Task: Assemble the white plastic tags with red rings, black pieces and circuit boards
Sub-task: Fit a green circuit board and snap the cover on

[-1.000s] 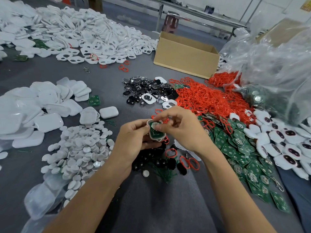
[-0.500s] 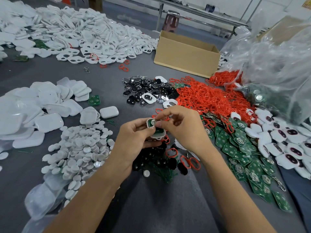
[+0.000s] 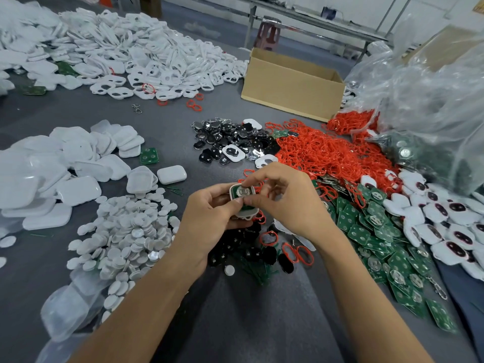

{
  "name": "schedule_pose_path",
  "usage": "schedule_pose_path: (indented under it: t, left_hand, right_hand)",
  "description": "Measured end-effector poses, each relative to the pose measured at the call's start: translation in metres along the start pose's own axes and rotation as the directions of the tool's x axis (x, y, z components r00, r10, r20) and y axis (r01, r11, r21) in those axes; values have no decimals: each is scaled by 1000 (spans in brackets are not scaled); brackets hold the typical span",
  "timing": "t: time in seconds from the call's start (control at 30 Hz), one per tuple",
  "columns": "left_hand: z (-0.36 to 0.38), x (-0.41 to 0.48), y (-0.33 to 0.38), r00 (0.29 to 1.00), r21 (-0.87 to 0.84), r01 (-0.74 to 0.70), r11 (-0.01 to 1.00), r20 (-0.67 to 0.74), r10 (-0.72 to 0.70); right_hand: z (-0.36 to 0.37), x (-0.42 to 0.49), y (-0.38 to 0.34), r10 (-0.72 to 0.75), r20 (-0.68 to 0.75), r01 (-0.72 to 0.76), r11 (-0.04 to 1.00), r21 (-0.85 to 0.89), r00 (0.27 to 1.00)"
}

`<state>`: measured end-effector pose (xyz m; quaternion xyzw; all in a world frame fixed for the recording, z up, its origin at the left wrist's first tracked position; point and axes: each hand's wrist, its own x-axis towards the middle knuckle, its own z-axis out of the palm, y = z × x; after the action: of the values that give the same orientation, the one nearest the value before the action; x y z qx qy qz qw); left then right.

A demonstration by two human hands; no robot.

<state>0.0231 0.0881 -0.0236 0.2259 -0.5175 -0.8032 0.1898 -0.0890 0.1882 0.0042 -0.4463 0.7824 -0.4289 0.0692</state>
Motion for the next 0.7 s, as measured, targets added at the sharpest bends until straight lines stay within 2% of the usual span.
schedule_pose_path:
  t: [0.53, 0.7]
  left_hand:
    - [-3, 1, 1, 998, 6, -27, 1000, -48, 27]
    - [-3, 1, 1, 998, 18, -20, 1000, -58, 21]
  right_hand:
    - [6, -1, -1, -15, -1, 15, 996, 92, 1000]
    - [3, -2, -3, -15, 38, 11, 995, 98, 999]
